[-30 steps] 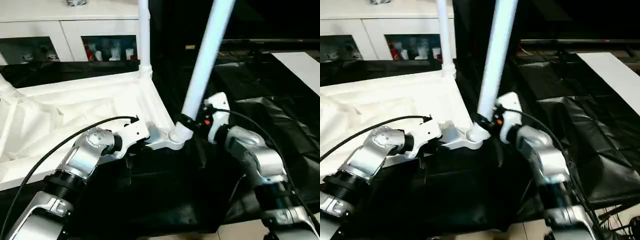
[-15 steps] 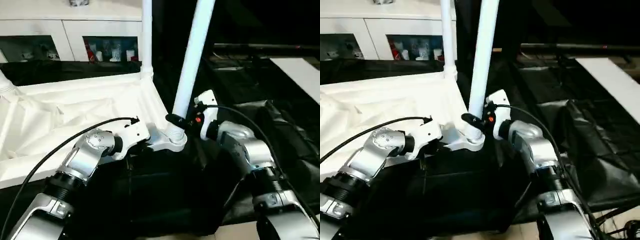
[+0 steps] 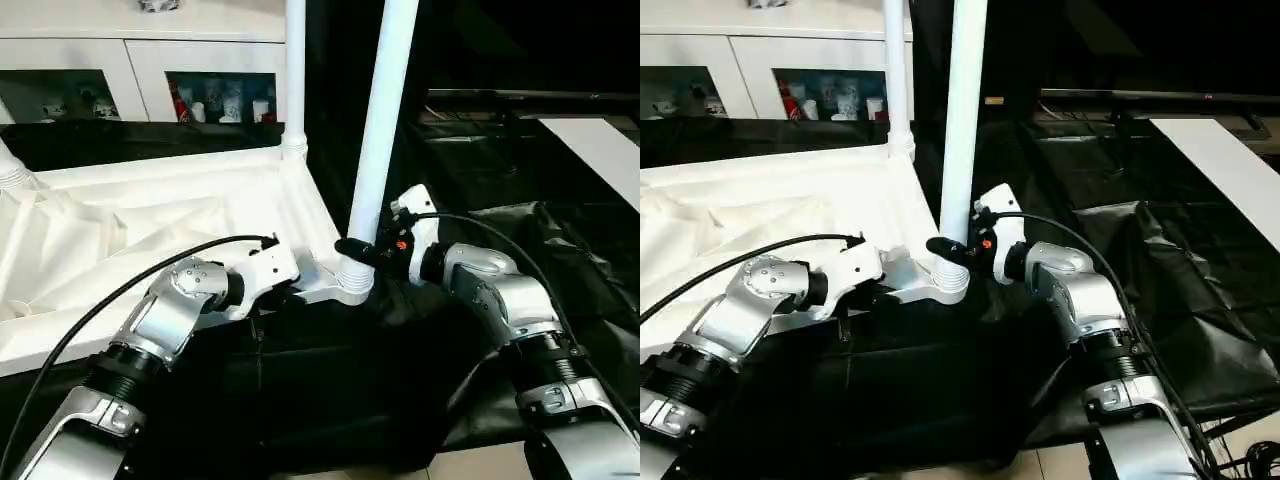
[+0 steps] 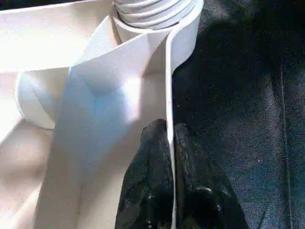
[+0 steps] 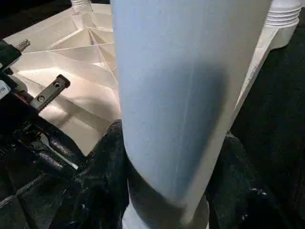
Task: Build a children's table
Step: Insert table leg to table base
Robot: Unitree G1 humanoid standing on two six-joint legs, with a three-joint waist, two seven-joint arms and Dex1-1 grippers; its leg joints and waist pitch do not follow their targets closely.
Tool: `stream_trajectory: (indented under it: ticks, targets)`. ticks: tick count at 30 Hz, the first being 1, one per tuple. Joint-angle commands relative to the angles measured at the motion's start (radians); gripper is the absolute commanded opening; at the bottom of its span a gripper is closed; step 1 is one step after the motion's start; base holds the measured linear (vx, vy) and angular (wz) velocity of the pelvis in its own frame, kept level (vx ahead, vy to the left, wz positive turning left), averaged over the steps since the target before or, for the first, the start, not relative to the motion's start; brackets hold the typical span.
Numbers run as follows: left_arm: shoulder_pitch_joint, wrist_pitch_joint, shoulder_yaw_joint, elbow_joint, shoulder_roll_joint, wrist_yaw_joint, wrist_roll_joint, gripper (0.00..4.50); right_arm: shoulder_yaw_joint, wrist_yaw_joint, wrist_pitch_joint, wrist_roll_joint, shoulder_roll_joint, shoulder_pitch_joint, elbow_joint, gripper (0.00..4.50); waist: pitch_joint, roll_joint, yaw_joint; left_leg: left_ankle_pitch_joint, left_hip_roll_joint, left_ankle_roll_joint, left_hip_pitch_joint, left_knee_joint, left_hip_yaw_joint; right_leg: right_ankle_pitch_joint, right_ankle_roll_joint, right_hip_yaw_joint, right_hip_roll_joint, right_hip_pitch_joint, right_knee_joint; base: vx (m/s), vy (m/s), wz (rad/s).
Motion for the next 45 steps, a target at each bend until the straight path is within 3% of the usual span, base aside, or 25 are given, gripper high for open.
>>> stream_trajectory:
  ticks: [1,8,12,17,23,24,26,30,35,39,40,41,42,43,44,45]
  targets:
    - [0.028,-0.005,-0.045,0.032,-0.003,-0.034,-0.009,0.0,0.008,0.003,0.011,-0.02,-0.01,-0.006,0.011,1.86,-0.055,-0.009,0.004,-0.057,0.078,0.072,0.023,-0.06,-0.031,0.034,-0.266,0.05,-0.093,0.041,-0.062,0.0,0.0,0.0]
    - [0.016,-0.01,-0.046,0.038,-0.003,-0.055,-0.016,0.0,-0.06,-0.036,-0.059,0.007,0.033,-0.011,0.138,1.86,-0.054,-0.007,0.001,-0.093,0.079,0.049,0.023,-0.062,-0.032,-0.008,-0.27,0.05,-0.095,0.04,-0.067,0.0,0.0,0.0]
    - [0.013,-0.008,-0.043,0.038,-0.005,-0.056,-0.017,0.0,-0.1,-0.041,-0.072,0.039,0.036,0.015,0.152,1.86,-0.055,-0.007,0.003,-0.087,0.08,0.047,0.025,-0.063,-0.032,0.014,-0.269,0.05,-0.093,0.04,-0.065,0.0,0.0,0.0]
    - [0.006,-0.011,-0.038,0.048,-0.011,-0.049,-0.018,0.0,-0.138,-0.039,-0.11,0.066,0.05,0.062,0.155,1.86,-0.057,0.001,0.007,-0.084,0.08,0.052,0.024,-0.063,-0.033,0.048,-0.275,0.05,-0.095,0.041,-0.063,0.0,0.0,0.0]
    - [-0.008,-0.02,-0.032,0.066,-0.021,-0.033,-0.019,0.0,-0.164,-0.048,-0.186,0.075,0.076,0.116,0.155,1.86,-0.055,0.004,0.006,-0.122,0.082,0.033,0.026,-0.067,-0.034,0.004,-0.275,0.049,-0.096,0.041,-0.069,0.0,0.0,0.0]
    - [-0.009,-0.021,-0.031,0.067,-0.021,-0.032,-0.019,0.0,-0.163,-0.05,-0.194,0.074,0.078,0.121,0.154,1.86,-0.055,0.01,0.006,-0.122,0.082,0.03,0.027,-0.067,-0.034,0.01,-0.273,0.049,-0.094,0.039,-0.07,0.0,0.0,0.0]
    - [-0.015,-0.031,-0.031,0.076,-0.019,-0.031,-0.016,0.0,-0.12,-0.05,-0.271,0.03,0.081,0.171,0.128,1.86,-0.055,0.014,0.007,-0.128,0.082,0.027,0.026,-0.068,-0.035,0.025,-0.271,0.05,-0.093,0.039,-0.07,0.0,0.0,0.0]
    - [-0.02,-0.037,-0.032,0.081,-0.015,-0.035,-0.012,0.0,-0.055,-0.037,-0.299,-0.025,0.069,0.208,0.087,1.86,-0.053,0.013,0.007,-0.159,0.08,0.022,0.026,-0.071,-0.036,-0.016,-0.263,0.05,-0.094,0.04,-0.075,0.0,0.0,0.0]
    - [-0.022,-0.04,-0.032,0.083,-0.015,-0.038,-0.011,0.0,-0.031,-0.016,-0.288,-0.04,0.062,0.219,0.052,1.86,-0.051,0.013,0.006,-0.173,0.082,0.015,0.026,-0.073,-0.038,-0.056,-0.253,0.051,-0.093,0.038,-0.078,0.0,0.0,0.0]
    - [-0.017,-0.044,-0.036,0.077,-0.012,-0.051,-0.014,0.0,-0.022,-0.008,-0.273,-0.041,0.054,0.209,0.056,1.86,-0.05,0.008,0.004,-0.176,0.082,0.021,0.026,-0.074,-0.037,-0.07,-0.251,0.052,-0.095,0.036,-0.08,0.0,0.0,0.0]
    - [-0.014,-0.058,-0.04,0.072,-0.007,-0.062,-0.015,0.0,-0.016,0.002,-0.265,-0.044,0.049,0.198,0.067,1.86,-0.05,0.001,0.003,-0.175,0.082,0.024,0.025,-0.074,-0.036,-0.073,-0.25,0.052,-0.094,0.036,-0.081,0.0,0.0,0.0]
    - [-0.009,-0.069,-0.045,0.066,-0.002,-0.077,-0.017,0.0,-0.004,0.015,-0.262,-0.05,0.041,0.187,0.078,1.86,-0.05,0.004,0.004,-0.172,0.081,0.025,0.025,-0.073,-0.038,-0.074,-0.251,0.052,-0.096,0.037,-0.079,0.0,0.0,0.0]
    - [-0.004,-0.083,-0.051,0.058,0.006,-0.094,-0.018,0.0,0.013,0.04,-0.245,-0.054,0.032,0.174,0.088,1.86,-0.05,-0.004,0.002,-0.166,0.081,0.031,0.023,-0.072,-0.037,-0.08,-0.249,0.052,-0.096,0.037,-0.08,0.0,0.0,0.0]
    - [-0.001,-0.091,-0.056,0.053,0.011,-0.104,-0.019,0.0,0.025,0.058,-0.233,-0.057,0.025,0.166,0.092,1.86,-0.049,-0.003,0.002,-0.163,0.081,0.036,0.022,-0.072,-0.037,-0.09,-0.246,0.051,-0.096,0.037,-0.081,0.0,0.0,0.0]
    - [0.001,-0.091,-0.059,0.047,0.014,-0.11,-0.018,0.0,0.037,0.074,-0.223,-0.062,0.018,0.16,0.095,1.86,-0.049,-0.008,0.0,-0.162,0.08,0.039,0.021,-0.071,-0.036,-0.094,-0.244,0.051,-0.095,0.037,-0.082,0.0,0.0,0.0]
    - [0.005,-0.089,-0.06,0.041,0.015,-0.108,-0.017,0.0,0.056,0.101,-0.199,-0.074,0.005,0.152,0.098,1.86,-0.049,-0.006,0.001,-0.16,0.082,0.039,0.024,-0.071,-0.035,-0.1,-0.242,0.052,-0.095,0.034,-0.082,0.0,0.0,0.0]
